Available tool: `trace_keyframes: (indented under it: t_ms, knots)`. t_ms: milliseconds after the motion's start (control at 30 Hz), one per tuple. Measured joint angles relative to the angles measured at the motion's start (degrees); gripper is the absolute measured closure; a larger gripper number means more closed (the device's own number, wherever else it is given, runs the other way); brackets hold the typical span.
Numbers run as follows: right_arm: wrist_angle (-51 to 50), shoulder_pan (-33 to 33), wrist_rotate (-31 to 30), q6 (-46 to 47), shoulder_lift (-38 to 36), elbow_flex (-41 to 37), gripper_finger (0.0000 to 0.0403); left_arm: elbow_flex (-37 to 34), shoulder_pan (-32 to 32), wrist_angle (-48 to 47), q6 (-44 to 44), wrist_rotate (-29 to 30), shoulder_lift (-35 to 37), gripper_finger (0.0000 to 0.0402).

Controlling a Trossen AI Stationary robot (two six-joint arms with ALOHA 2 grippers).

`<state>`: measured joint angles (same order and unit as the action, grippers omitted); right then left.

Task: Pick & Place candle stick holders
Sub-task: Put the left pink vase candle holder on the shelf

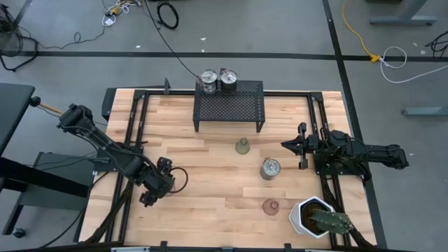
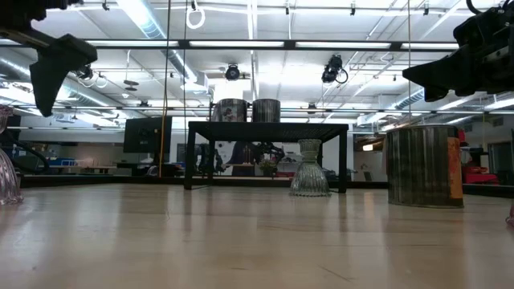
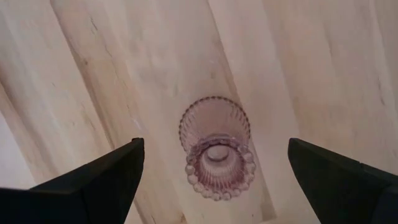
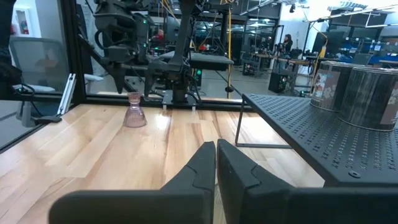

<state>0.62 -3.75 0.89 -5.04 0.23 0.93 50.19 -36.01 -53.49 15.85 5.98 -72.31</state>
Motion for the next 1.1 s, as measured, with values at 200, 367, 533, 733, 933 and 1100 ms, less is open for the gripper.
trace_keyframes:
  t_ms: [200,367,533,733,933,1100]
  knots:
    - [-0.01,-0.02,0.00,0.01,0.02,-0.01,0.0382,-2.22,0.02,0.98,1.48,0.68,0.00,0.0005]
    - [-0.01,0.00,0.00,0.01,0.02,-0.02,0.0382,-3.97,0.04,2.54,3.12,-0.18,-0.02,0.0005]
    - [-0.01,0.00,0.00,0.00,0.01,0.00,0.0382,-4.13,0.22,3.49,3.04,-0.15,-0.02,0.0005]
    - [0.00,-0.02,0.00,0.02,0.02,0.00,0.0382,-4.13,0.22,3.41,3.06,0.35,-0.02,0.0005]
    - [-0.01,-0.02,0.00,0.02,0.01,0.00,0.0382,-6.37,0.22,4.21,3.43,-0.11,-0.04,0.0005]
    - [0.00,0.00,0.00,0.00,0.02,0.00,0.0382,-6.84,0.22,4.43,4.49,-0.18,-0.04,0.0005]
